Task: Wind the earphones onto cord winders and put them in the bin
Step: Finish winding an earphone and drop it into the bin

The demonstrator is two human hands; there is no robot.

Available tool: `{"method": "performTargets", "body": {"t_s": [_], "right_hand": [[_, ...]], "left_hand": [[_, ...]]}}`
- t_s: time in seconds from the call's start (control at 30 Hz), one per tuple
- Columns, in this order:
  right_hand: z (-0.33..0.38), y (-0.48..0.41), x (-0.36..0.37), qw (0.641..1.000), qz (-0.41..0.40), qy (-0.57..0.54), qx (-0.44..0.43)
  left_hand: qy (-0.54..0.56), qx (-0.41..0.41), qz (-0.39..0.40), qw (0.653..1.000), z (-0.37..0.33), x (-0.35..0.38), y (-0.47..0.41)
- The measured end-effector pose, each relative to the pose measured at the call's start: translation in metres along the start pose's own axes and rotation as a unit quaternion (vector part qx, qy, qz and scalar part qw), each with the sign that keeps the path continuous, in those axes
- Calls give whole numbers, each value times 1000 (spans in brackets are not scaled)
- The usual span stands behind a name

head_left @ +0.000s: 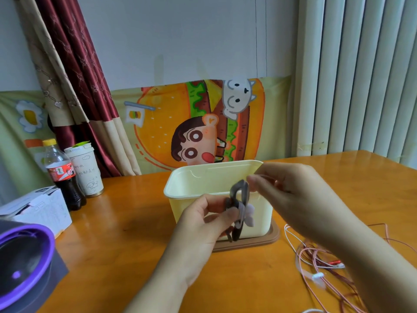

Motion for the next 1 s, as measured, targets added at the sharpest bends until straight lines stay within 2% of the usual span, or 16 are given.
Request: {"method": "performTargets", "body": {"t_s": [0.13,0.23,0.3,0.43,0.67,0.83,1.0], "right_hand": [[-15,-4,-5,999,-30,-25,22],[-25,-7,3,996,-6,-76,49],[-31,-6,16,991,21,-114,71],[-33,0,49,976,93,-164,109],[-2,11,74,980,186,-74,-7],[1,13,73,976,214,15,-39],[6,16,67,968,235,64,-61]], "left_hand": [[17,-35,33,999,2,1,0],[41,-43,68,996,0,2,1],[100,-55,89,989,-3,4,2],[246,-45,27,968,-8,3,-1],[285,-35,-108,952,-2,-9,-11],[278,-58,-103,953,0,-4,-4],[260,-53,-147,953,4,-9,-4]]}}
Point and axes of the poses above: each hand's wrist, its own y-axis away from the middle knuckle, its own x-axis out of the palm, z = x × y, the point moved 3 cm from there along -y, towards the middle knuckle, and after that the axes turned 13 degrees about y, right-handed, at the moved point
